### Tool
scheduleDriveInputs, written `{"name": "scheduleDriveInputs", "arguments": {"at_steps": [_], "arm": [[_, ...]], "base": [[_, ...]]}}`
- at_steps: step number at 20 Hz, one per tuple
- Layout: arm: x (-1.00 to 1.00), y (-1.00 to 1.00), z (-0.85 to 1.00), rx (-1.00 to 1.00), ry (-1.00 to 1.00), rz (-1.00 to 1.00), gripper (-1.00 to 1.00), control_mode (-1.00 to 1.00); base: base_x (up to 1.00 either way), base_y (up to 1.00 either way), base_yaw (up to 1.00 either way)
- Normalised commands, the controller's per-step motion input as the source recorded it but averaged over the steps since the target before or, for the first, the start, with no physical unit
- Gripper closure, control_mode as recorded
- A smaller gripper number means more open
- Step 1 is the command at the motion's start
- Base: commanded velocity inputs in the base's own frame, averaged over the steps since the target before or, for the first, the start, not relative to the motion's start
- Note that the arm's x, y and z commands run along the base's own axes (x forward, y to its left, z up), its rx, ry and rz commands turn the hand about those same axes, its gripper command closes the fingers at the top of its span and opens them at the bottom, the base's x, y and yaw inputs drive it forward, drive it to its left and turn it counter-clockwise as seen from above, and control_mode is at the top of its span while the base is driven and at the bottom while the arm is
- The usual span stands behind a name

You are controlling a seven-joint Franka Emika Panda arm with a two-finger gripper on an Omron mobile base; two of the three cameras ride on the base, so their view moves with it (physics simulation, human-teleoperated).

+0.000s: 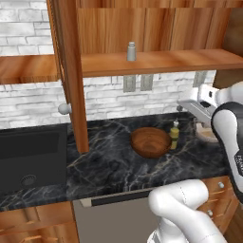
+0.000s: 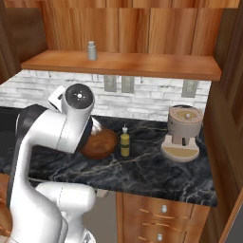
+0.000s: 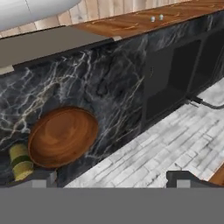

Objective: Retrieve the bottle and the shaker from the cabinet and place them next to the mixing bowl on the counter. Then add garlic from the fridge to the mixing bowl.

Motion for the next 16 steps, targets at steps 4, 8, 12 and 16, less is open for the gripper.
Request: {"name": "scheduleDriveInputs", "arguments": {"at_steps": [4, 8, 12, 16], "arm": [[-0.19, 0.36, 0.03, -0.48, -0.14, 0.03, -1.0, -1.0], [-0.01, 0.37, 0.1, -0.41, -0.05, 0.0, -1.0, -1.0], [0.0, 0.05, 0.29, -0.2, -0.08, -0.02, -1.0, -1.0], [0.0, 0.0, 0.36, -0.12, -0.07, -0.04, -1.0, -1.0]], "base": [[0.0, 0.0, 0.0], [0.0, 0.0, 0.0], [0.0, 0.0, 0.0], [0.0, 0.0, 0.0]]}}
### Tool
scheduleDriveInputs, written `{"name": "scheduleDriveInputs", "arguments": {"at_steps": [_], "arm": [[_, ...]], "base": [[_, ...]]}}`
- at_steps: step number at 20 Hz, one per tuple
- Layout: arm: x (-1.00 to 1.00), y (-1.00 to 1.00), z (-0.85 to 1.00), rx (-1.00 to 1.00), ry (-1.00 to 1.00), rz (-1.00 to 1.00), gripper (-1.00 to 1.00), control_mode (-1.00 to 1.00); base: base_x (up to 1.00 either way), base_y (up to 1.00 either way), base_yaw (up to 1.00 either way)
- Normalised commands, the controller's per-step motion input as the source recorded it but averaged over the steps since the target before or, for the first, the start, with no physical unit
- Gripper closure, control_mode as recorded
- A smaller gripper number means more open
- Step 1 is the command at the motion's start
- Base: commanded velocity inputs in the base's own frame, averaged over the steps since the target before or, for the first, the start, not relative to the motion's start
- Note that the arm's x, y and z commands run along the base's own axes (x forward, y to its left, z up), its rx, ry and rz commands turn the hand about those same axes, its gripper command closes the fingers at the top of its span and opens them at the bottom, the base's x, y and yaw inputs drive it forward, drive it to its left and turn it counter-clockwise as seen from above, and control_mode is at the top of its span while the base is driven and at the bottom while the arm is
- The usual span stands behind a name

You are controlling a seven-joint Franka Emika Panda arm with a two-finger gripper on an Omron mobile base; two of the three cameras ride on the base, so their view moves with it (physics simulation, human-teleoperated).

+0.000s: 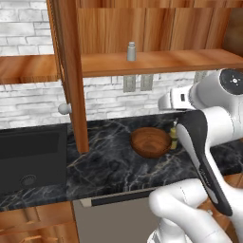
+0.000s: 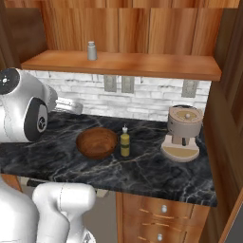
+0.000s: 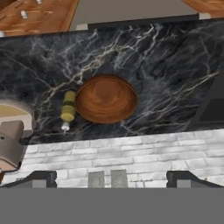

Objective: Retrieve the bottle and the shaker from the cabinet and place them next to the mixing bowl on the counter. Then add garlic from the fridge to the mixing bowl.

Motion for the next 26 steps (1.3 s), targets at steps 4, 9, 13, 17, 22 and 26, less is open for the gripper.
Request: {"name": "scheduleDriveInputs", "arguments": {"at_steps": [4, 9, 13, 17, 22, 26], "arm": [[0.0, 0.04, 0.37, -0.1, -0.04, -0.01, -1.0, -1.0], [0.0, 0.07, 0.36, -0.04, -0.07, 0.0, -1.0, -1.0], [0.0, 0.08, 0.34, 0.0, -0.24, 0.0, -1.0, -1.0], [0.0, 0.11, 0.38, 0.0, -0.17, 0.0, -1.0, -1.0], [0.11, 0.06, 0.44, 0.0, -0.06, 0.05, -1.0, -1.0], [0.32, 0.03, 0.37, 0.0, -0.02, 0.1, -1.0, -1.0]], "base": [[0.0, 0.0, 0.0], [0.0, 0.0, 0.0], [0.0, 0.0, 0.0], [0.0, 0.0, 0.0], [0.0, 0.0, 0.0], [0.0, 0.0, 0.0]]}}
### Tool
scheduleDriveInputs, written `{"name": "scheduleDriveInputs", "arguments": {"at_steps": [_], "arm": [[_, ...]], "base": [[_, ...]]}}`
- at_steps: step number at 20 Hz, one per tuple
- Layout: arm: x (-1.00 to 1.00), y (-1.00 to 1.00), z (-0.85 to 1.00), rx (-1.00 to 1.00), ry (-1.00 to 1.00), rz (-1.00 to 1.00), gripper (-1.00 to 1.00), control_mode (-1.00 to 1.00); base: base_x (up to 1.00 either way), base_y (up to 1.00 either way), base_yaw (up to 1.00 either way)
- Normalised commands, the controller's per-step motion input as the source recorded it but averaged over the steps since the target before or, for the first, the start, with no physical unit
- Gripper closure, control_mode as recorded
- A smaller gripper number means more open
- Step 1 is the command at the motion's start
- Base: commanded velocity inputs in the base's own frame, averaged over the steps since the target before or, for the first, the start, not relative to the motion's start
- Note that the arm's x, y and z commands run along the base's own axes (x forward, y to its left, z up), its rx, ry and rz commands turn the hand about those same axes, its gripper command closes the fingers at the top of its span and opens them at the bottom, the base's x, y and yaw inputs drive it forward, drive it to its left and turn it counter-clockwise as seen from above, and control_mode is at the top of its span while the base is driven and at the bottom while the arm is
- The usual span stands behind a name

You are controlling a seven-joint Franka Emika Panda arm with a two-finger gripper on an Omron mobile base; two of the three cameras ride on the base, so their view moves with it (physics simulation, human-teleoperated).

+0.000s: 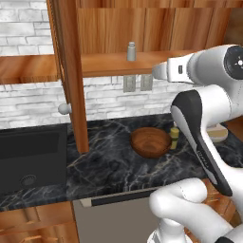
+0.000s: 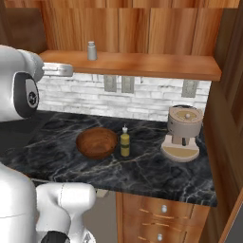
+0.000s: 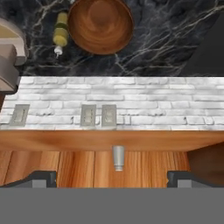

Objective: Retrieve the bottle and the shaker from the cabinet and place them next to the mixing bowl on the counter. Then add garlic from the fridge to the mixing bowl.

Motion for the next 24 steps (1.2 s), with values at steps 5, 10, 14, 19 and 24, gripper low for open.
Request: {"name": "scheduleDriveInputs", "arguments": {"at_steps": [5, 10, 14, 19, 24], "arm": [[0.49, 0.06, 0.06, 0.0, -0.07, 0.09, -1.0, -1.0], [0.56, 0.07, 0.01, 0.0, -0.03, 0.05, -1.0, -1.0], [0.51, 0.01, 0.07, 0.0, 0.0, 0.01, -1.0, -1.0], [0.44, 0.0, 0.04, 0.01, 0.0, 0.0, -1.0, -1.0], [0.42, 0.0, 0.0, 0.01, 0.02, 0.0, -1.0, -1.0]], "base": [[0.0, 0.0, 0.0], [0.0, 0.0, 0.0], [0.0, 0.0, 0.0], [0.0, 0.0, 0.0], [0.0, 0.0, 0.0]]}}
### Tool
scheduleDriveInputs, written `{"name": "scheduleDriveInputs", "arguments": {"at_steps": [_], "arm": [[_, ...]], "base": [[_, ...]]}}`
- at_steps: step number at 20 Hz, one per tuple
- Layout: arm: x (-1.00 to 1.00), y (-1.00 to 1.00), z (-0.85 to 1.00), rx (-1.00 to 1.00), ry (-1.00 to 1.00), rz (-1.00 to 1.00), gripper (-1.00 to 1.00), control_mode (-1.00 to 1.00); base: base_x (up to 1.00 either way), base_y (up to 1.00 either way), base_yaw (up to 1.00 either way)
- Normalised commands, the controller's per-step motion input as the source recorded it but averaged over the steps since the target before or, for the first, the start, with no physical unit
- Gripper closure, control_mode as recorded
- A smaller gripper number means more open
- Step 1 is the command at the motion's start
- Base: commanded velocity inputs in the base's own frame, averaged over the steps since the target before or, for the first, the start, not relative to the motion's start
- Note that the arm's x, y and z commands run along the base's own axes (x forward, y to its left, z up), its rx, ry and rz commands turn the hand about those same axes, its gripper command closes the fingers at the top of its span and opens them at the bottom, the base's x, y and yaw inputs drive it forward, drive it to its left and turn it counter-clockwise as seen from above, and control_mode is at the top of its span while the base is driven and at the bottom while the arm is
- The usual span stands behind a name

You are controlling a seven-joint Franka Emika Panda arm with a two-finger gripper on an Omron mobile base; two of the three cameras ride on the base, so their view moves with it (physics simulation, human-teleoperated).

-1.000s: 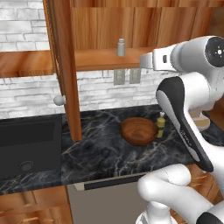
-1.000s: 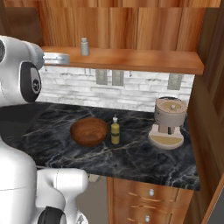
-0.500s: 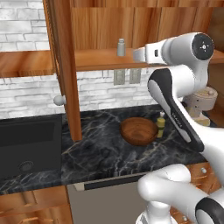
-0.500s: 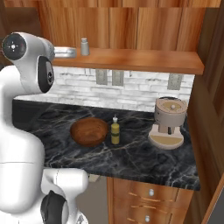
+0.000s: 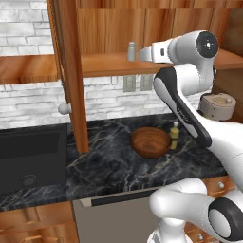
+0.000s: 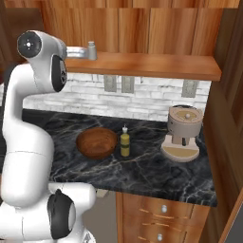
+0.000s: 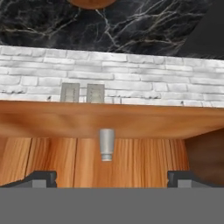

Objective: Retrieve the bottle and the shaker from the cabinet and place them next to the mixing bowl on the counter. Then add garlic from the fridge to the mixing bowl.

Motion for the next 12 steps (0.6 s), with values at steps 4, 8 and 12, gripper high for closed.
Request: {"name": "scheduleDriveInputs", "arguments": {"at_steps": [4, 8, 12], "arm": [[0.42, 0.0, 0.0, 0.01, 0.05, 0.0, -1.0, -1.0], [0.47, 0.0, 0.0, 0.0, 0.07, 0.0, -1.0, -1.0], [0.44, 0.01, 0.0, 0.0, 0.06, 0.0, -1.0, -1.0]], "base": [[0.0, 0.0, 0.0], [0.0, 0.0, 0.0], [0.0, 0.0, 0.0]]}}
